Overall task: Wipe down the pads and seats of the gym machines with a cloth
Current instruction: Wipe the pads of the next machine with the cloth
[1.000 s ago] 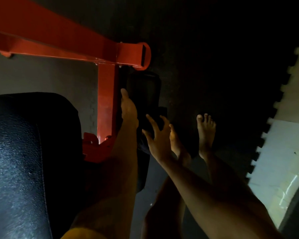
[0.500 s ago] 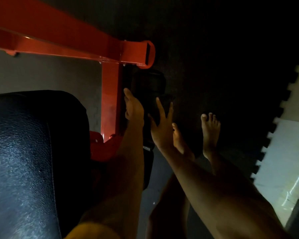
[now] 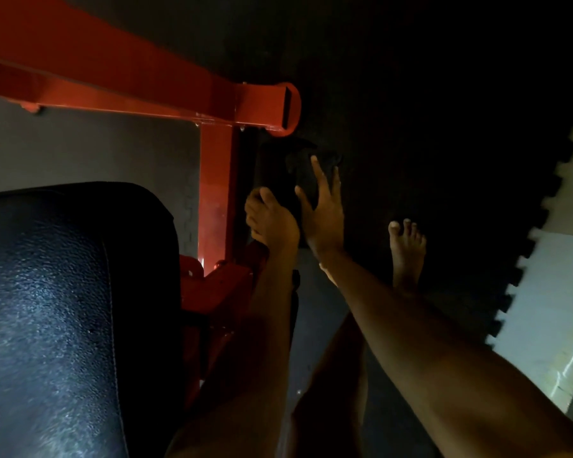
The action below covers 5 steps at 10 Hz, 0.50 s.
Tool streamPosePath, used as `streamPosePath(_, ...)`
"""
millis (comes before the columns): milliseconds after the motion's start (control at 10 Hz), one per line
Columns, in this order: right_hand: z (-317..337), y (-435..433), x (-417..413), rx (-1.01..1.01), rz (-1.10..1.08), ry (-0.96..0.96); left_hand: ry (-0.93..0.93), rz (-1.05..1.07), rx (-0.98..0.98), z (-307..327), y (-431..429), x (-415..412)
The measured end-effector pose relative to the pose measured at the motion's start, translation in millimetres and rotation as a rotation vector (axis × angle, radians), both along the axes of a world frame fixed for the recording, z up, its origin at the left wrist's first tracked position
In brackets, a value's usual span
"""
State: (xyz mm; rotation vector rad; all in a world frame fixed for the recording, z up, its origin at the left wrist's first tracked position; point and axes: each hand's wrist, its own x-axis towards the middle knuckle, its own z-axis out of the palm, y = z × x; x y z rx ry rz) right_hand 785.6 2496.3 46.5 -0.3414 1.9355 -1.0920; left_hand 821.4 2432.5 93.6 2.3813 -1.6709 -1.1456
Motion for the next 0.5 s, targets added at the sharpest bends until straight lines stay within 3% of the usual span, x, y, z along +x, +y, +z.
streamPosePath(200,27.8,55.7,56.6,0.169,0.059,0.183,0.055,0.039,0.078,-26.9,-29.2,10.2)
streamPosePath(300,32.3,45.7,42.6,0.058,0.053,0.109,0.032,0.006,0.137,-22.5,-20.7,8.9)
streamPosePath(500,-3.7,-18.8,-27.3,0.074,-0.098,0.189,0.0,-0.094,0.099,3.2,25.0,-8.7)
